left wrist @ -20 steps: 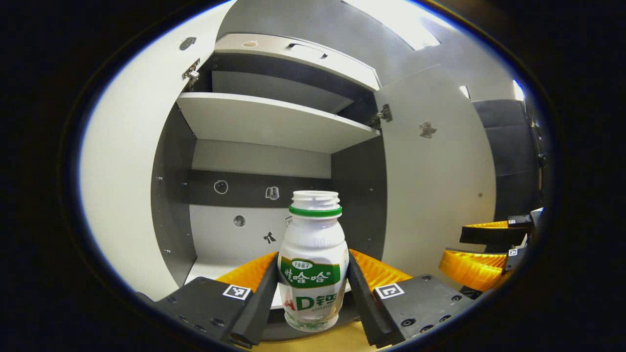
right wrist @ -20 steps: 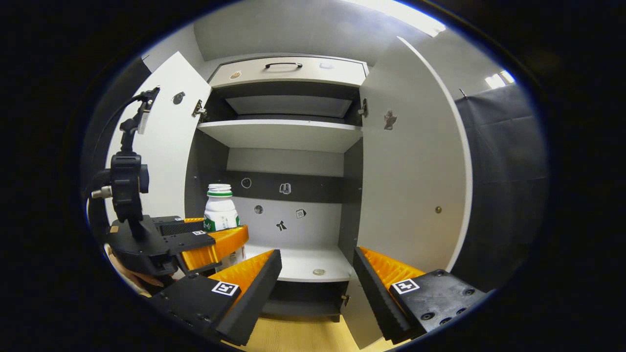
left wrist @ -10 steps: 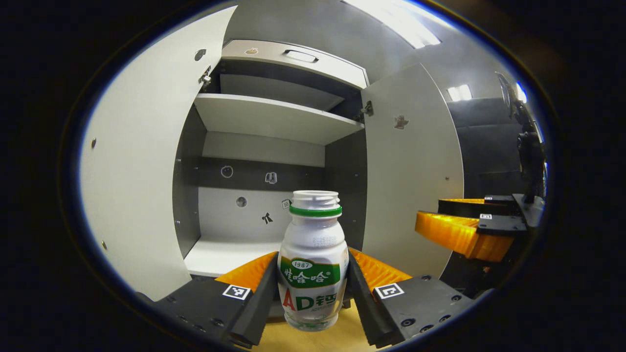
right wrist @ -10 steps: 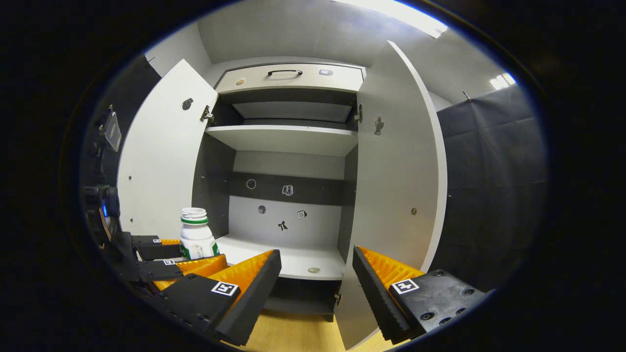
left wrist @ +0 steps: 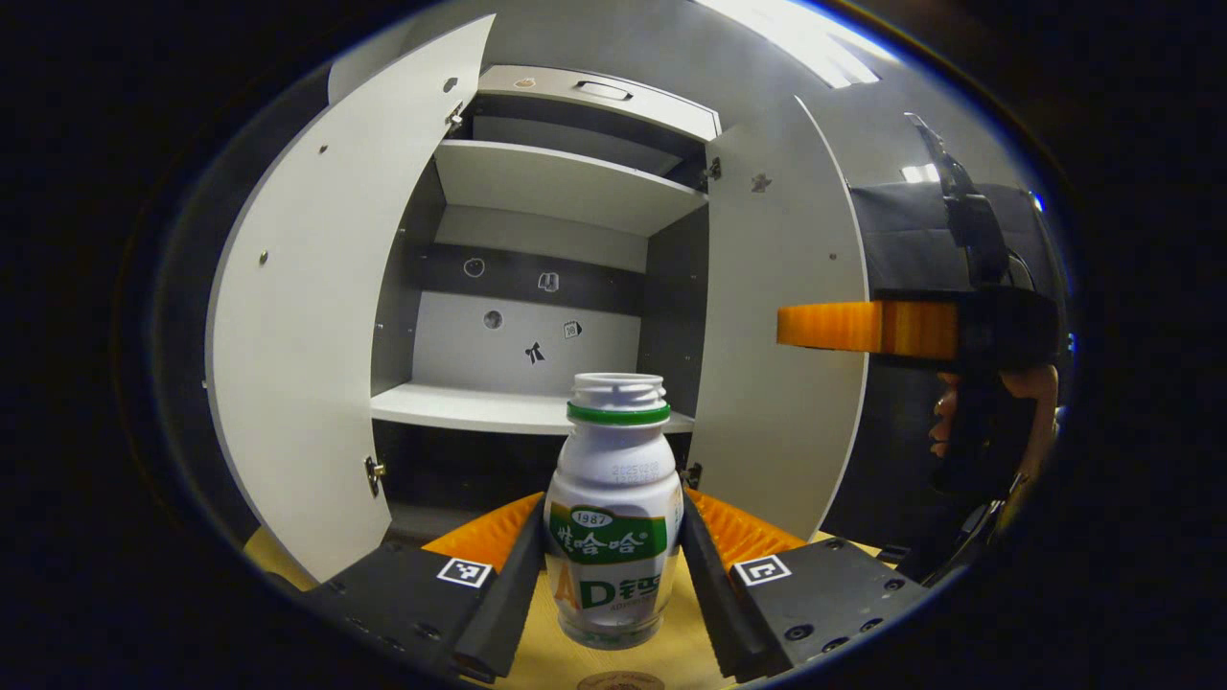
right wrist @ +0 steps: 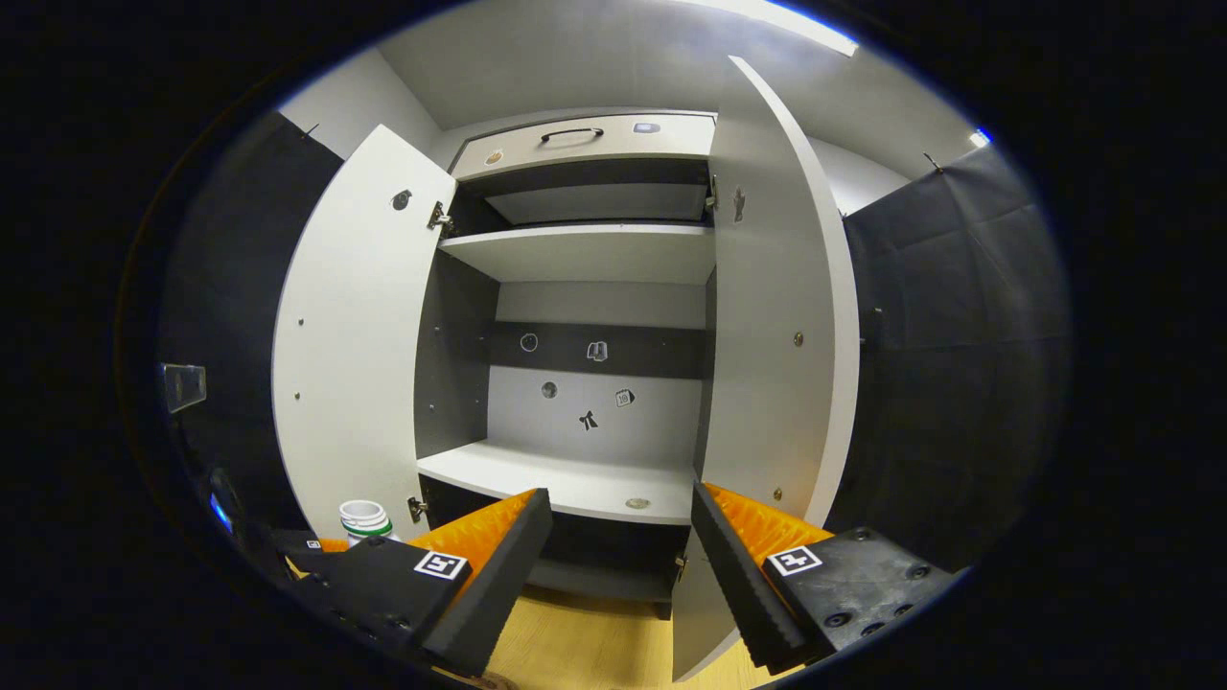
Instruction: Grasp the bottle in the cabinet with the left hand and place it on the coaster, then close the right door with the right hand and the left door with the left hand.
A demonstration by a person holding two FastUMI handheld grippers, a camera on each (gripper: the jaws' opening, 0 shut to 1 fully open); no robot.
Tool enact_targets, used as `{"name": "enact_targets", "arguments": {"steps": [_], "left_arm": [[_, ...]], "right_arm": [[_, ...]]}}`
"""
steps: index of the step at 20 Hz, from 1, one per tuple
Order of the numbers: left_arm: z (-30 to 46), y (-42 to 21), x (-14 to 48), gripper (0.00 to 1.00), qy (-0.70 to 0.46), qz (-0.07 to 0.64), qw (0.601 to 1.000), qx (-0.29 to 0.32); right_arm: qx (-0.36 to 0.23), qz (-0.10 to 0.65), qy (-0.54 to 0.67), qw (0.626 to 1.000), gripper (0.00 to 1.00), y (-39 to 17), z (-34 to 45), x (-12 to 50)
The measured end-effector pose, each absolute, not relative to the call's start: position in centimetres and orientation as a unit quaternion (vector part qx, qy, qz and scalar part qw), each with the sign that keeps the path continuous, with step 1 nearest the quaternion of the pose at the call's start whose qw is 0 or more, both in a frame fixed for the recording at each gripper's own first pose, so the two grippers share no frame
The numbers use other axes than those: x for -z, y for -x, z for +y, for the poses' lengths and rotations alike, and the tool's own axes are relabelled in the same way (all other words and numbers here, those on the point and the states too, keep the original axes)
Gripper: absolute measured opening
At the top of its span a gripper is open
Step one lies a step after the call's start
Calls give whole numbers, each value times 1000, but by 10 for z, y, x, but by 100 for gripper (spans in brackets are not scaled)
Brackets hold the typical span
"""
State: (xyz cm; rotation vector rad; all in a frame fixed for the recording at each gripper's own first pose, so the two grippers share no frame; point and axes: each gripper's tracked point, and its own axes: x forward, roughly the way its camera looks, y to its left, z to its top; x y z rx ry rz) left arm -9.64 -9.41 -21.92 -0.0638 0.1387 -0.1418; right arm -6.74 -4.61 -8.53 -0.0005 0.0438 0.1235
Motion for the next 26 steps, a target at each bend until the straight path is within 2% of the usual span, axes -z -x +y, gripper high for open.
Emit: {"name": "enact_targets", "arguments": {"steps": [8, 11, 21, 26], "left_arm": [[-108, 130, 322, 77, 30, 80, 993, 77], [-114, 138, 353, 77, 32, 93, 991, 88], [-117, 141, 406, 77, 36, 100, 989, 102], [-124, 140, 407, 79, -1, 96, 990, 105]], "right_arm": [[-88, 35, 8, 995, 98, 96, -35, 140], [-82, 42, 1, 996, 97, 99, -36, 155], [-61, 41, 18, 997, 98, 109, -50, 182], [-58, 49, 25, 997, 98, 107, -57, 188]]}}
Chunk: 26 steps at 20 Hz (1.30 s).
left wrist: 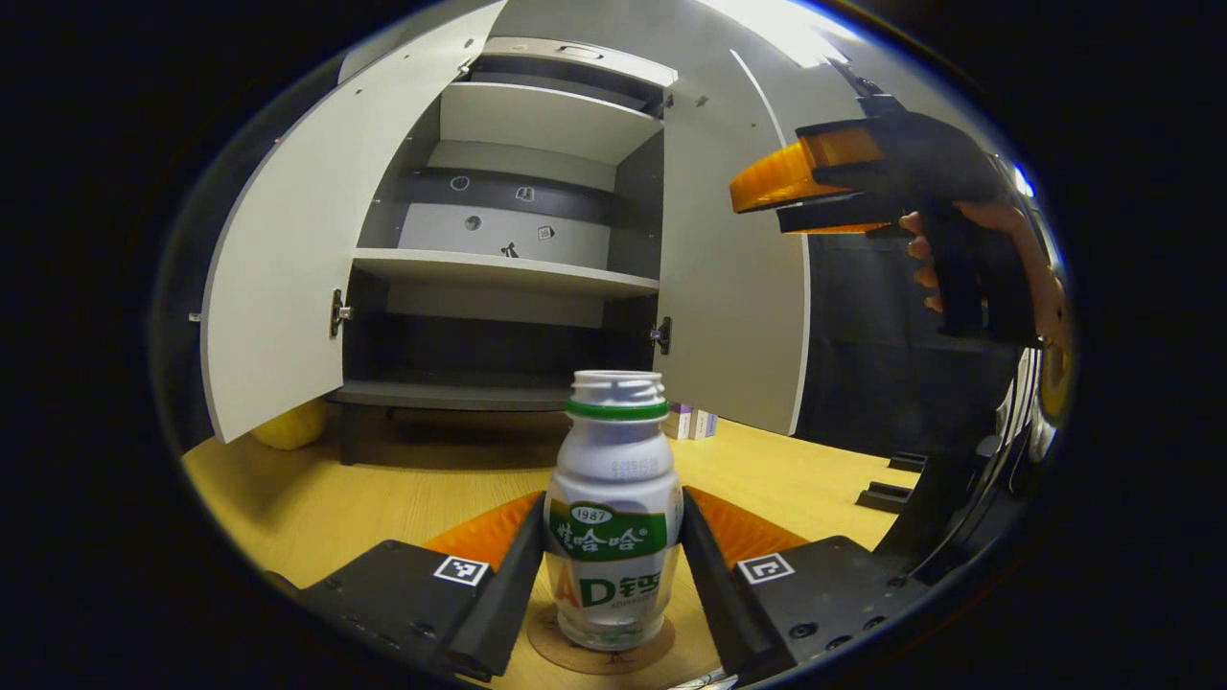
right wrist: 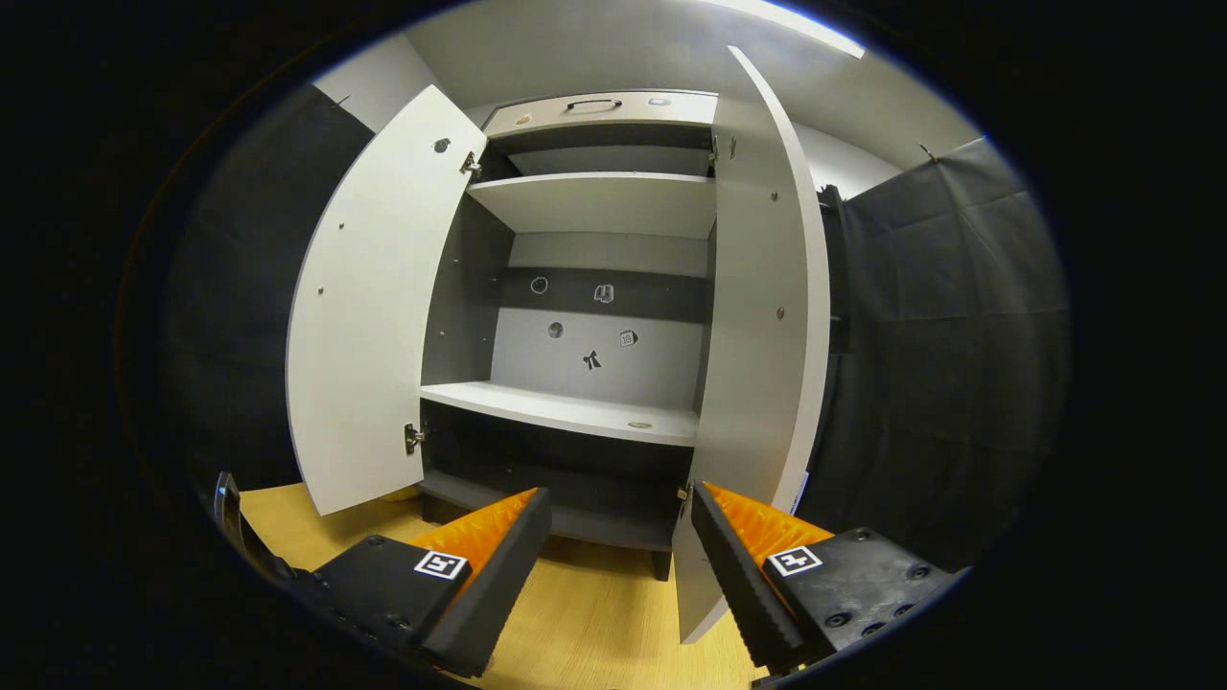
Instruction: Grasp the bottle in the cabinet with the left hand and place it on the coaster, then close the right door with the right hand and the left door with the left hand.
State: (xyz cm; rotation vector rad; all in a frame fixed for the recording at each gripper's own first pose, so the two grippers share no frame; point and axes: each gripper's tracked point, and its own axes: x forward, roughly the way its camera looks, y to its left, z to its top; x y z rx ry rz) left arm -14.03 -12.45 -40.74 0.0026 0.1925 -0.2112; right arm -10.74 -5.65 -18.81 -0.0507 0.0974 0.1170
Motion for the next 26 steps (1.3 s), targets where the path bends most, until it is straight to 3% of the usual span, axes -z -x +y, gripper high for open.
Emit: {"name": "enact_targets", "arguments": {"steps": [4, 8, 16, 26], "left_arm": [[-124, 137, 408, 82, -24, 104, 989, 99], [-122, 128, 397, 96, -29, 111, 989, 98], [-135, 105, 340, 95, -24, 122, 985, 123], [-123, 53, 190, 95, -60, 58, 986, 146]], "right_arm": [[-54, 51, 23, 997, 97, 101, -66, 181], [-57, 64, 18, 996, 98, 89, -66, 178], [-81, 94, -14, 992, 98, 71, -48, 147], [-81, 68, -79, 991, 98, 60, -55, 81]]}}
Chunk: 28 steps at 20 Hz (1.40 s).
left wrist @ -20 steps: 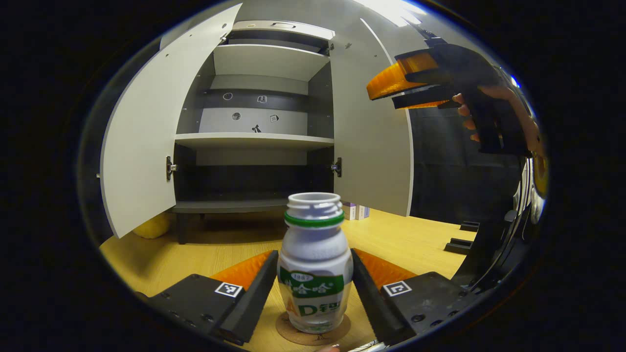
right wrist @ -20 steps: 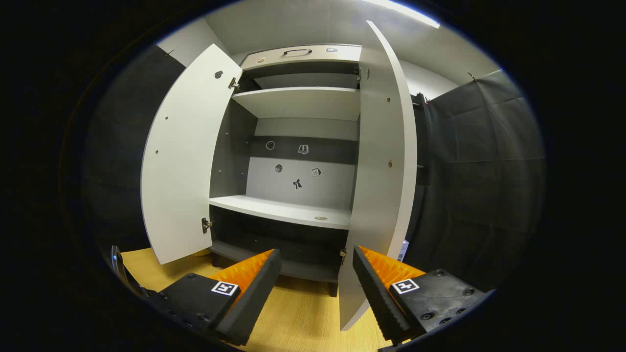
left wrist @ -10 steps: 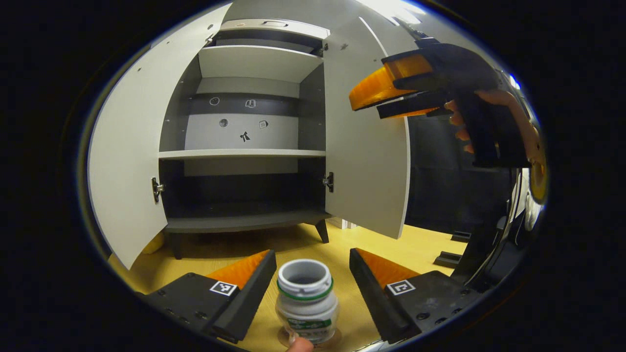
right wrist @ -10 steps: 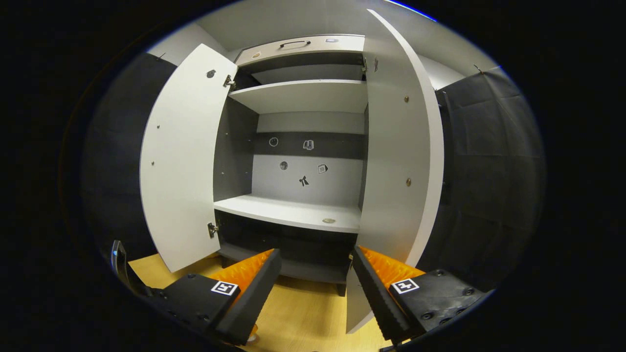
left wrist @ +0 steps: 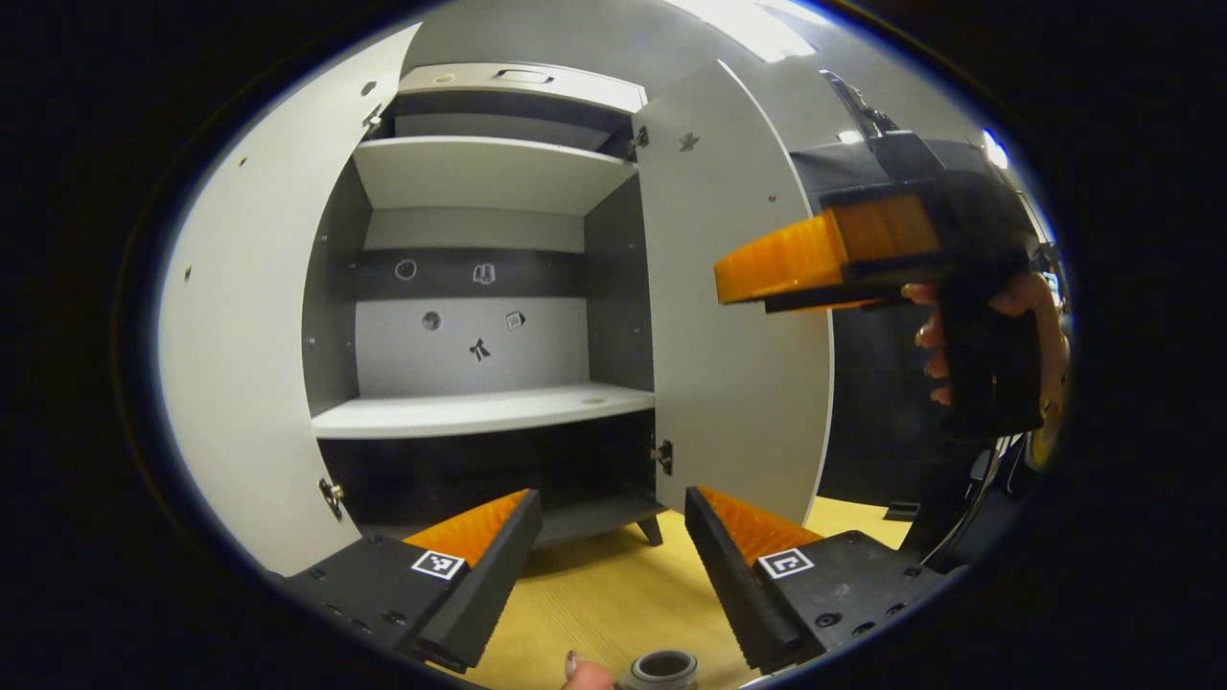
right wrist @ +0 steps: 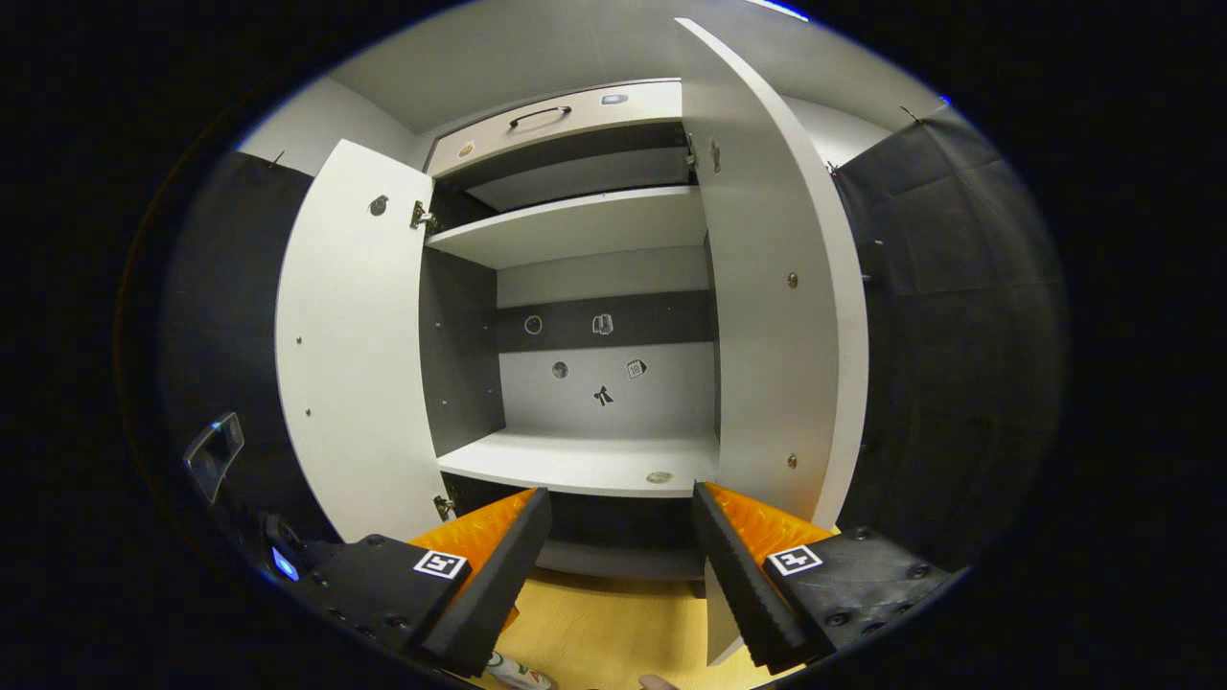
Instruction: Grasp the bottle in the cabinet with the left hand and place it on the coaster, then close the right door with the right hand and the left door with the left hand.
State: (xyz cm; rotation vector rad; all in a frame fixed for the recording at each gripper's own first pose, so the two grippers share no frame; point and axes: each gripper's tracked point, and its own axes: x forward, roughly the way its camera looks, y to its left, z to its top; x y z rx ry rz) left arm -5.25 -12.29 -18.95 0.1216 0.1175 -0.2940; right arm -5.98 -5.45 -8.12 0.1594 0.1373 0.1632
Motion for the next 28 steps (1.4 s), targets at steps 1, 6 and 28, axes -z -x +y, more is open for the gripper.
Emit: {"name": "enact_targets", "arguments": {"steps": [1, 6, 28], "left_arm": [[-123, 49, 174, 94, -63, 50, 985, 150], [-130, 40, 121, 94, -43, 28, 986, 160], [-65, 104, 71, 93, 6, 24, 1000, 16]], "right_arm": [[-83, 67, -86, 991, 98, 64, -57, 75], [-64, 49, -90, 993, 94, 95, -100, 40], [7, 12, -81, 997, 95, 53, -197, 38]]}}
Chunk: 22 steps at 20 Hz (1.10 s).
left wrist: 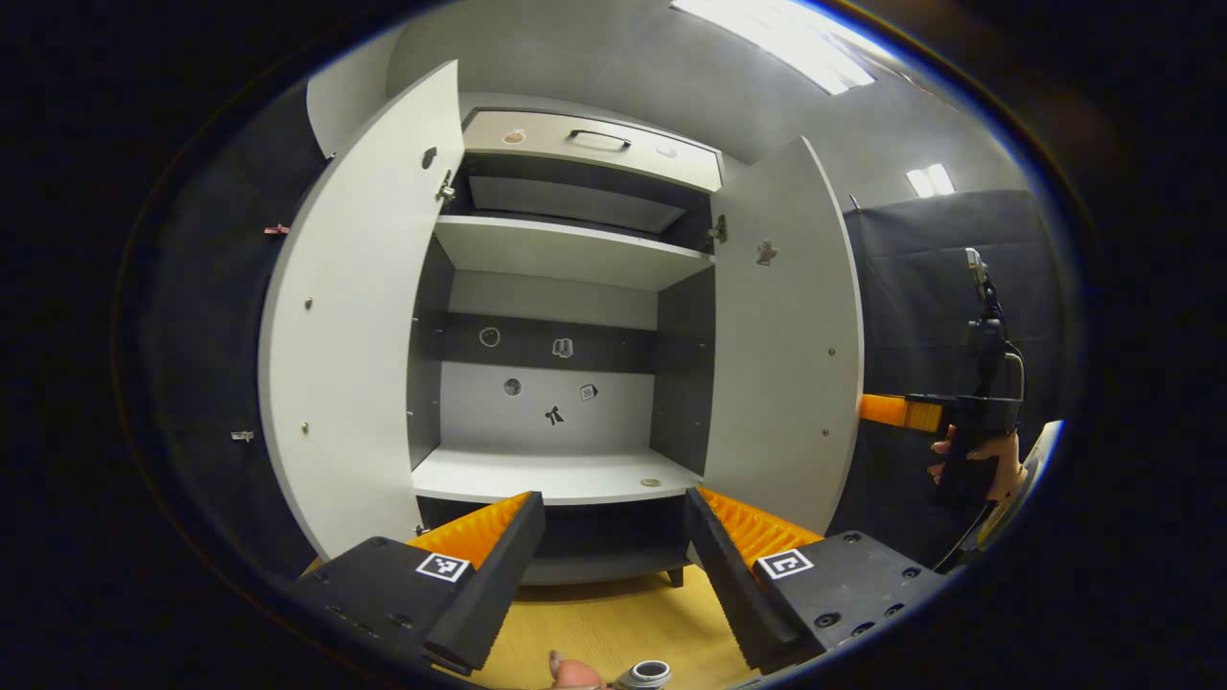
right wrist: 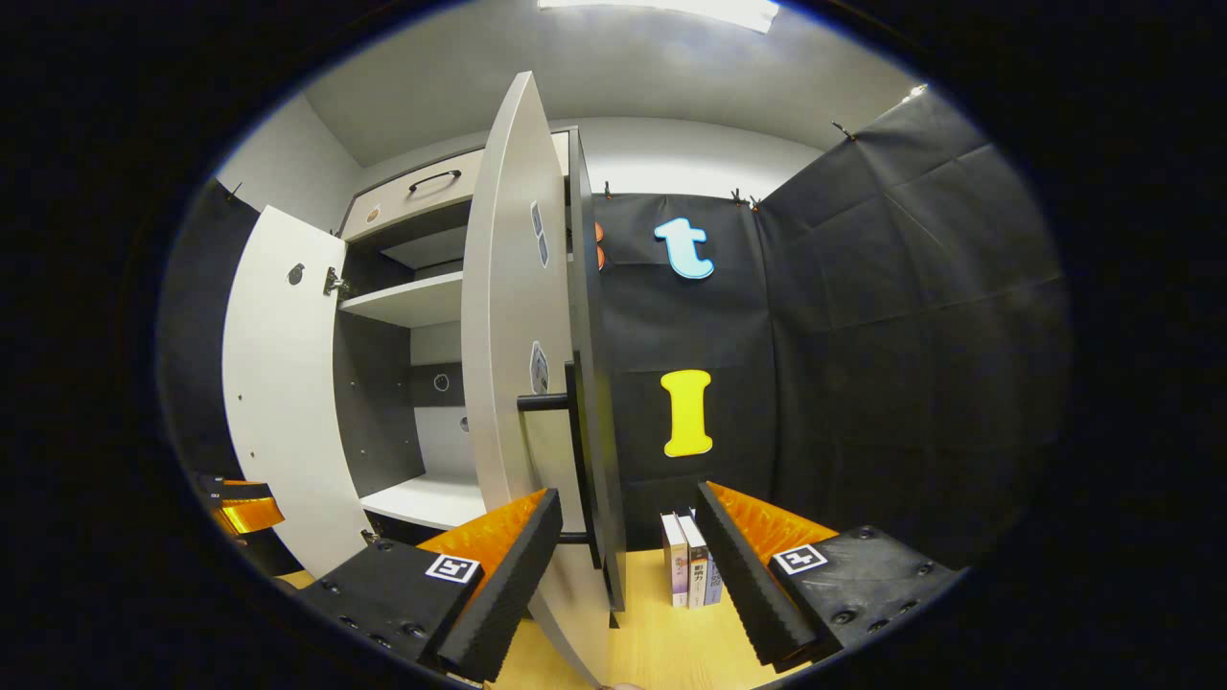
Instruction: Grasp the bottle in the cabinet with the left hand and place it on the coaster, then close the right door with the right hand and the left door with the left hand.
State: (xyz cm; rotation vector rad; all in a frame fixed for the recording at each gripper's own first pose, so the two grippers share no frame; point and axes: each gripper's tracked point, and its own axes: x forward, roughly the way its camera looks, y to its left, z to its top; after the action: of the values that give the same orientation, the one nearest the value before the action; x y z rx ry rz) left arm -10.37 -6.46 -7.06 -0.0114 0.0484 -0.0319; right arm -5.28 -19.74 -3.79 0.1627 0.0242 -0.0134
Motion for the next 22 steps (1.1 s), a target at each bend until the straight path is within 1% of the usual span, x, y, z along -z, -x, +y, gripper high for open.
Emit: {"name": "enact_targets", "arguments": {"steps": [1, 2, 7, 11, 15, 20, 22], "left_arm": [[-58, 108, 69, 94, 4, 23, 1000, 10], [-49, 112, 68, 95, 2, 22, 1000, 2], [-14, 129, 74, 95, -3, 34, 999, -17], [14, 140, 77, 95, -10, 44, 999, -17], [43, 146, 69, 95, -21, 40, 999, -14], [102, 167, 53, 95, -16, 28, 998, -54], [126, 180, 48, 95, -14, 22, 997, -77]], "right_arm": [[2, 12, -82, 997, 100, 53, -190, 39], [-3, 10, -82, 997, 94, 53, -180, 37], [-30, 18, -92, 995, 94, 43, -124, 40], [-35, 15, -78, 996, 94, 30, -91, 40], [-36, 10, -63, 997, 94, 12, -55, 42], [-42, 15, -35, 998, 96, -21, -8, 52], [-40, 17, -34, 998, 95, -20, -2, 50]]}}
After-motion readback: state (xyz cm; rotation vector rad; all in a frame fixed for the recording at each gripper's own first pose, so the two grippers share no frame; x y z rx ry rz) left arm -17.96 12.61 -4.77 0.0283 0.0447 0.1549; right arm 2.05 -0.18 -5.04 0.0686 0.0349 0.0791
